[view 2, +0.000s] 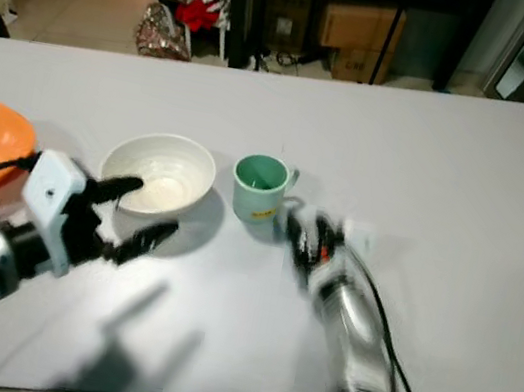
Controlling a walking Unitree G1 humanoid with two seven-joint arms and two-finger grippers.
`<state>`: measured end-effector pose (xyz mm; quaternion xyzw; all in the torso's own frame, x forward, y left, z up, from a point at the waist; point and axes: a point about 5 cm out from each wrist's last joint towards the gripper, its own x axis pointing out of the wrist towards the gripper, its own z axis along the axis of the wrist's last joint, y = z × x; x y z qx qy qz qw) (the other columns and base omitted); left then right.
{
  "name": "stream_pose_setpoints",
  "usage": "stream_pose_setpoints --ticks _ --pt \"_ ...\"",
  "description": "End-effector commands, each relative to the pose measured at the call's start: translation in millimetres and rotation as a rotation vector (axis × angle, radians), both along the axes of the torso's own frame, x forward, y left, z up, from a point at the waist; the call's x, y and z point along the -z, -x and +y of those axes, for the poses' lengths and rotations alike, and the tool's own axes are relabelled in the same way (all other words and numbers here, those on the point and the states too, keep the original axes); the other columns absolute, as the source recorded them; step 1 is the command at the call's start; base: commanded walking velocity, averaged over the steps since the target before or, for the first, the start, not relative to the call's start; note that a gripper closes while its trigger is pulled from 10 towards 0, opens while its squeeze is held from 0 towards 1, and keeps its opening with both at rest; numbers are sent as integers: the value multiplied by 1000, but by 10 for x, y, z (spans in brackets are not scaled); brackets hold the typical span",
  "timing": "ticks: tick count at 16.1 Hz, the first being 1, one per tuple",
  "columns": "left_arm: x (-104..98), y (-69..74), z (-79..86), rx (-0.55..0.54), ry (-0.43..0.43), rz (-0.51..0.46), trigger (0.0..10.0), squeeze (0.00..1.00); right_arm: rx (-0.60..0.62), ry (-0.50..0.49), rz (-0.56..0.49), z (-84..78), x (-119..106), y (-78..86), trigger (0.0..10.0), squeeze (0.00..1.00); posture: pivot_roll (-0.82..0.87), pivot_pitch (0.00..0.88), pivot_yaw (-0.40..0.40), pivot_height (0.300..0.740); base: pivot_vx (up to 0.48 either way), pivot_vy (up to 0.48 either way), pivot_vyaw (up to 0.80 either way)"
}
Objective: Setting the table
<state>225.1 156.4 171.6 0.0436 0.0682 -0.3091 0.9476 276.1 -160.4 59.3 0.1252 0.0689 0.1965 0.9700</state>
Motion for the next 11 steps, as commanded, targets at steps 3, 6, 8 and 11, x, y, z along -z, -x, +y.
stream_pose_setpoints --ticks 3,6,8,11 --pt "58 -129 57 -168 -17 -43 10000 0 -80 44 -124 94 -532 334 10000 1000 68 0 57 740 0 0 0" --pt "76 -133 70 -280 30 -62 10000 0 21 49 -159 36 -805 494 10000 1000 49 0 44 740 0 0 708" --pt "98 -97 69 -307 41 -71 10000 0 35 65 -133 53 -907 606 10000 1000 47 0 33 740 0 -154 800" --pt "102 -48 142 -350 18 -81 10000 0 18 91 -112 109 -934 621 10000 1000 74 0 13 740 0 -396 0"
